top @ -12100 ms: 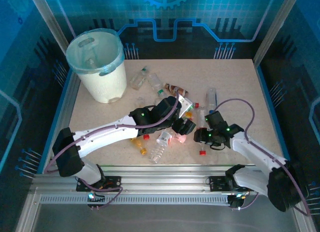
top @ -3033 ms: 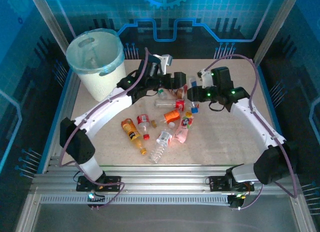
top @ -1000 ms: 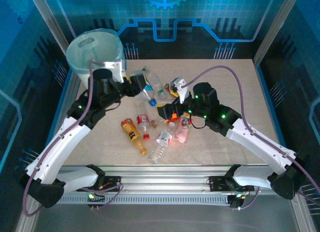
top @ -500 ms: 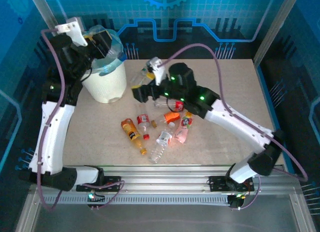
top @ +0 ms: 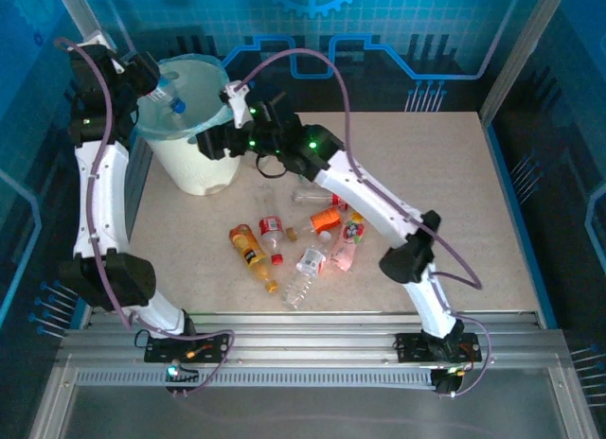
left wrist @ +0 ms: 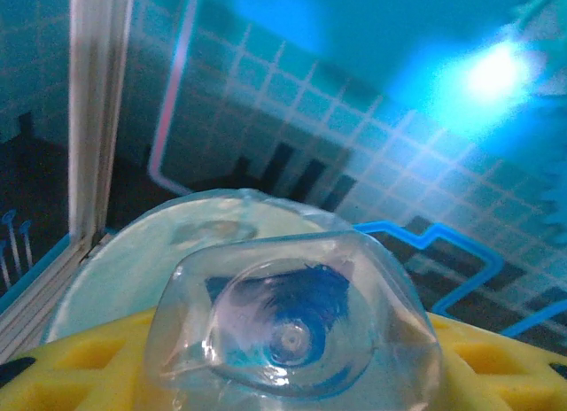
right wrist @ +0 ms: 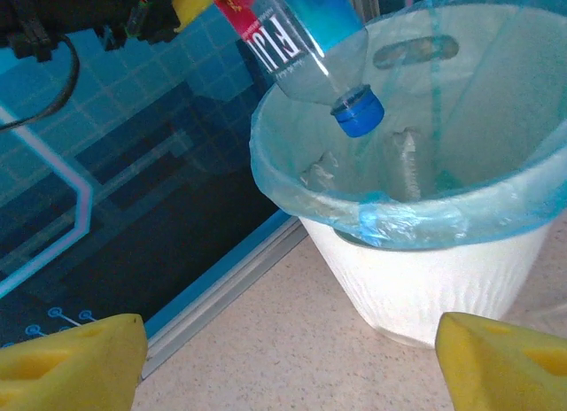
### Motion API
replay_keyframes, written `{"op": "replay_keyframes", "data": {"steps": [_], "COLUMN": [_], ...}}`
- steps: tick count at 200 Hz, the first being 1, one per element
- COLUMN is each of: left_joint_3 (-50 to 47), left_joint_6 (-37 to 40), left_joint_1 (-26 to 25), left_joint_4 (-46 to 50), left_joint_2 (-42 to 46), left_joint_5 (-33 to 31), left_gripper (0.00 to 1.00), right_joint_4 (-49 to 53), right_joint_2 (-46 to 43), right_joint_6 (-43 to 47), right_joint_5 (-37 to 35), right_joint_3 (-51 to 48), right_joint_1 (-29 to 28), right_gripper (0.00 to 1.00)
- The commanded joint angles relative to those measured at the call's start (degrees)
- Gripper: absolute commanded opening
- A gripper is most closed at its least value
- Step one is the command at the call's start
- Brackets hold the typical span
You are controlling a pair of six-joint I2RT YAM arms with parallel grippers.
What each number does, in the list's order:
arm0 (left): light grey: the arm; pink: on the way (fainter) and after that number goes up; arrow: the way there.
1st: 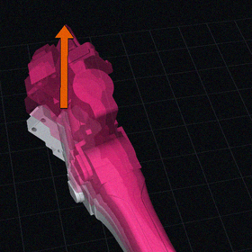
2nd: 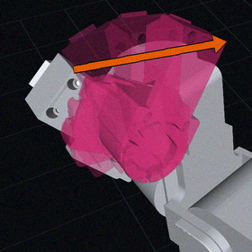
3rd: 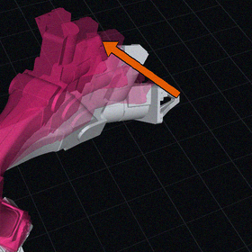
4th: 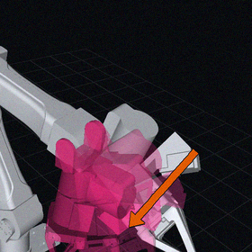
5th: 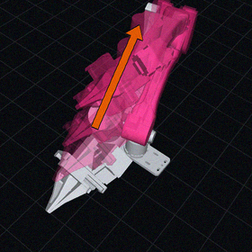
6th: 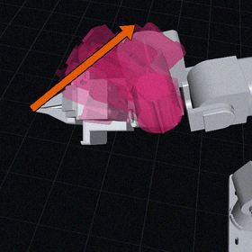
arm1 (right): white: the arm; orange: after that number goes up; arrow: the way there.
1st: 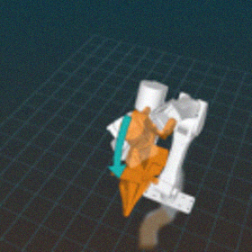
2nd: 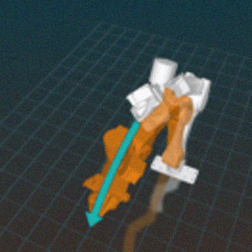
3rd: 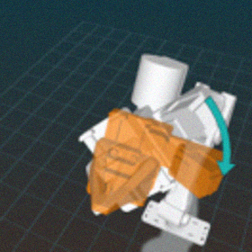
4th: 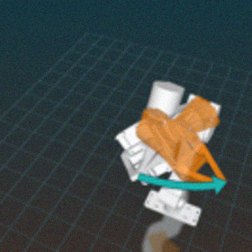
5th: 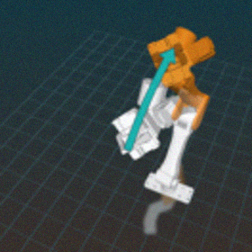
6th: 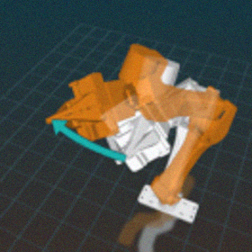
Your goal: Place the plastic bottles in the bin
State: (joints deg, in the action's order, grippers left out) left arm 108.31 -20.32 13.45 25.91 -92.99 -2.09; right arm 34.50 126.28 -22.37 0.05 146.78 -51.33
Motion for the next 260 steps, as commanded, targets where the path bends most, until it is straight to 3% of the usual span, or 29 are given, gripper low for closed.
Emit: {"op": "replay_keyframes", "data": {"steps": [1, 23, 78, 116, 168, 260], "left_joint_3": [3.08, 3.35, 2.67, 2.52, 1.91, -1.6], "left_joint_6": [-0.41, 0.52, 1.98, 5.28, 5.64, 4.6], "left_joint_1": [0.76, 0.77, -0.71, -4.42, -4.88, -4.84], "left_joint_4": [0.41, -0.03, 2.21, 5.36, 6.61, 3.82], "left_joint_2": [-3.15, -5.53, -10.51, -12.44, -11.75, -5.18], "left_joint_5": [3.06, 5.5, 11.27, 11.01, 9.8, 9.82], "left_gripper": [0.56, 0.57, 0.63, 0.68, 0.83, 0.82], "right_joint_4": [6.4, 6.13, 5.3, 6.63, 6.73, 6.15], "right_joint_2": [6.27, 8.39, 4.22, 3.56, 0.24, -3.12], "right_joint_6": [-2.74, -3.3, -3.53, -3.47, -3.14, -3.17], "right_joint_5": [1.79, 1.94, 0.38, 0.45, -0.05, -2.07], "right_joint_3": [10.18, 11.99, 4.11, 3.49, -0.93, -3.84], "right_joint_1": [-0.35, -0.26, 0.52, 1.23, 1.5, 1.52], "right_gripper": [0.85, 0.84, 0.84, 0.85, 0.86, 0.86]}}
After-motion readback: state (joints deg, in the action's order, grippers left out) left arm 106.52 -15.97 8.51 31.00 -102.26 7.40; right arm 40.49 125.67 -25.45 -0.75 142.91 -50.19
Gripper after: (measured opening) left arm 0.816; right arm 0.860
